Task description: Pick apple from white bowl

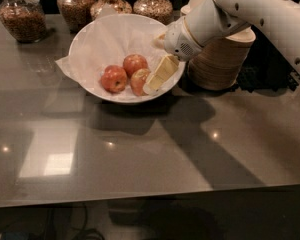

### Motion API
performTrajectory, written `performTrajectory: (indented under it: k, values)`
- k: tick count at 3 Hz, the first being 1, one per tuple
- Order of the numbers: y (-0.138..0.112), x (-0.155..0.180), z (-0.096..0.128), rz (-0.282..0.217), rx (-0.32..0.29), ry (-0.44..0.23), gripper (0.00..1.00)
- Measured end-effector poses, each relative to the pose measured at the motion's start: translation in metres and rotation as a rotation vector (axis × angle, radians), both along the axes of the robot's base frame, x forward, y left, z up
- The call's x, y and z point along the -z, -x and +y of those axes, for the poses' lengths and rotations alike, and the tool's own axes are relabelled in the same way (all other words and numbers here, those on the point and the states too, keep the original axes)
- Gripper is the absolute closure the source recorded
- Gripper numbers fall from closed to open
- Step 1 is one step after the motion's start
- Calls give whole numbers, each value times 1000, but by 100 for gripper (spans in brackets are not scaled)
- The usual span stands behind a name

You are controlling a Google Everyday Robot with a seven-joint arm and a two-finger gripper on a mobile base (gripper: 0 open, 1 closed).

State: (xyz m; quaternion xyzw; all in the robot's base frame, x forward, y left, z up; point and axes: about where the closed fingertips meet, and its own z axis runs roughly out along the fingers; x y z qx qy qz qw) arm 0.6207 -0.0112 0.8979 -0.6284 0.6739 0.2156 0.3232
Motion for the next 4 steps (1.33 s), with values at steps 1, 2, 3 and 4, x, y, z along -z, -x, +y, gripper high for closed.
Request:
performTrajectory:
  k: [1, 2, 3, 4]
  values:
    - [0, 0, 0, 0, 0, 0, 0]
    - [-2, 19, 5, 34, 6, -11, 18]
    - [-5, 36, 11, 60, 9, -17, 28]
    - [-7, 44, 16, 72, 9, -16, 24]
